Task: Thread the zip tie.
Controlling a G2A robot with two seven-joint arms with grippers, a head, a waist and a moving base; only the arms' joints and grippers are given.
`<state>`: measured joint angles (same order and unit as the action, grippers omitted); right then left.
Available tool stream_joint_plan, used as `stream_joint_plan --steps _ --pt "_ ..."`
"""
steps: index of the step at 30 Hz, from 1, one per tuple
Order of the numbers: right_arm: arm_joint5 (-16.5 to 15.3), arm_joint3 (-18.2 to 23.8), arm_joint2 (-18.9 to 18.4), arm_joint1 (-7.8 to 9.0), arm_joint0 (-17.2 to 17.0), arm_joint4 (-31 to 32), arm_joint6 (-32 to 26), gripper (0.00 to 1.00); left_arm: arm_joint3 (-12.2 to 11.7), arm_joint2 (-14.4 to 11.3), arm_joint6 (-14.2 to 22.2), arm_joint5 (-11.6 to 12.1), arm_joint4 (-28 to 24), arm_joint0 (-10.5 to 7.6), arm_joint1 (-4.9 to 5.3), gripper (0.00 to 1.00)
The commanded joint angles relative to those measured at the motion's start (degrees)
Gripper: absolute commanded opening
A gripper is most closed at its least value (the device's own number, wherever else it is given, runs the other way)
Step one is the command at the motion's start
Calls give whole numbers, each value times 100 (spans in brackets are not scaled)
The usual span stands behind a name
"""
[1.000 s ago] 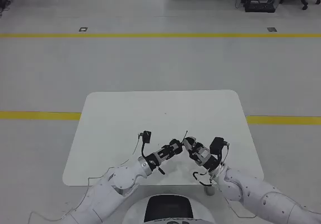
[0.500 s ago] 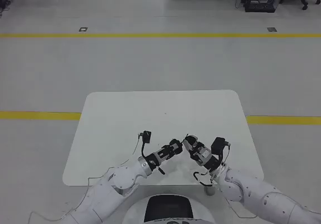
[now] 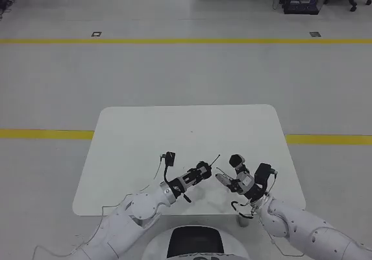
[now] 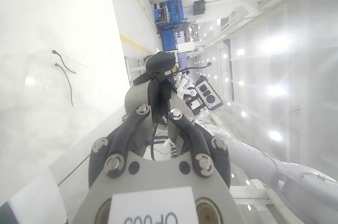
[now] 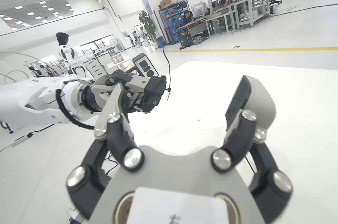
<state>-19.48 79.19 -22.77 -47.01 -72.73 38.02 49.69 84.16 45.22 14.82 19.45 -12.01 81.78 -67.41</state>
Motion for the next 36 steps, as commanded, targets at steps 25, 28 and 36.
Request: stream_joint_plan --steps 25,28,36 --pt "0 1798 1303 954 691 -2029 -551 100 715 760 1452 -149 -1304 549 259 0" --pt "0 1798 1303 954 691 -2029 -551 100 715 760 1452 -149 -1304 549 259 0" --pt "0 1798 1303 954 691 -2029 -551 100 715 760 1452 -149 -1304 549 259 0"
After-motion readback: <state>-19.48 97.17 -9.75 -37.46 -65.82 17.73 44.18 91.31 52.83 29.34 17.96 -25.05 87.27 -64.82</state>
